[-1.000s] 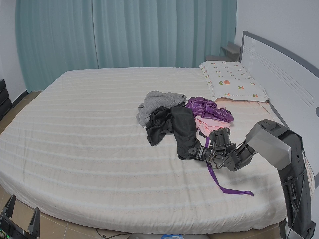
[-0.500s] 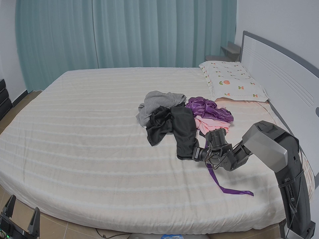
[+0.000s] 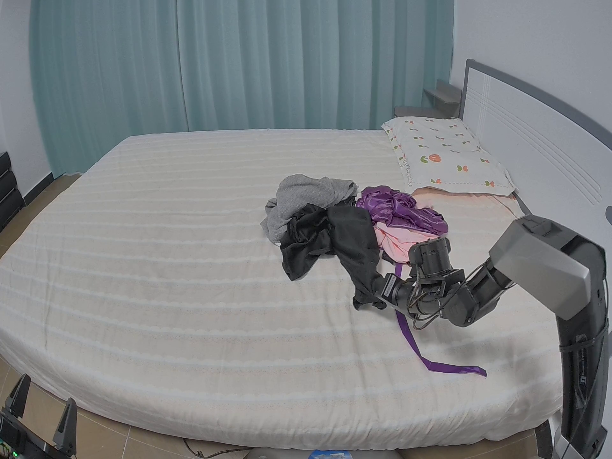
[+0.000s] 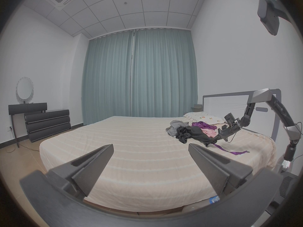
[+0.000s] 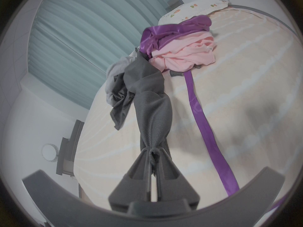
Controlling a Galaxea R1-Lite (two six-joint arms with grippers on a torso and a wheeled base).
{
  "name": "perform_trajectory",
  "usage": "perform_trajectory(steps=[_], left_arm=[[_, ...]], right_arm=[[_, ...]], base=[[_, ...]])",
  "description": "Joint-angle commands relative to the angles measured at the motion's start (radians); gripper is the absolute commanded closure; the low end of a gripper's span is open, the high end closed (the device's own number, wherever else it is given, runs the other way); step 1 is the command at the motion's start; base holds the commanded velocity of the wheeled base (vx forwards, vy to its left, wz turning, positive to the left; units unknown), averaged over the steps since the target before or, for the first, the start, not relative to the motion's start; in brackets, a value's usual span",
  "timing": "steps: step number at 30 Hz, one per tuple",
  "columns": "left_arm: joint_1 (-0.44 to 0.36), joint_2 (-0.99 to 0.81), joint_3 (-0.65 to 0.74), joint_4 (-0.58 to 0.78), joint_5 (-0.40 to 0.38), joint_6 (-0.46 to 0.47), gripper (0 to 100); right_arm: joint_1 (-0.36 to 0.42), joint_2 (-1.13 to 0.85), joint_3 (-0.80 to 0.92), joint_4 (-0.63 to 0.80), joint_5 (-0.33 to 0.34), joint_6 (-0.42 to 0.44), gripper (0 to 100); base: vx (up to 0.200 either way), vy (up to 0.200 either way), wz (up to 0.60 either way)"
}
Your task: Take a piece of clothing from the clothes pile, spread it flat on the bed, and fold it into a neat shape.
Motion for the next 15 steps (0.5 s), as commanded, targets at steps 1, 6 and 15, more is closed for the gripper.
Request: perform_trajectory(steps=[1,6,15], left_arm=[[0.001,-0.010,0.018,-0.001,0.000,-0.001,0],[0.001,-0.010,0.018,0.000,0.000,-0.001,0],[0.000,-0.010,0.018,-0.001,0.000,-0.001,0]], right_arm=[[0.010,-0.212,0.159,-0.031,0.018,0.039,100],[0.042,-0.408,0.362,-0.140,0.016,0.105,100],[0.103,-0.615,0.517,-0.169,-0.007,0.110,100]], base=[[0.000,0.000,0.00],[0.000,0.000,0.00],[0.000,0.000,0.00]])
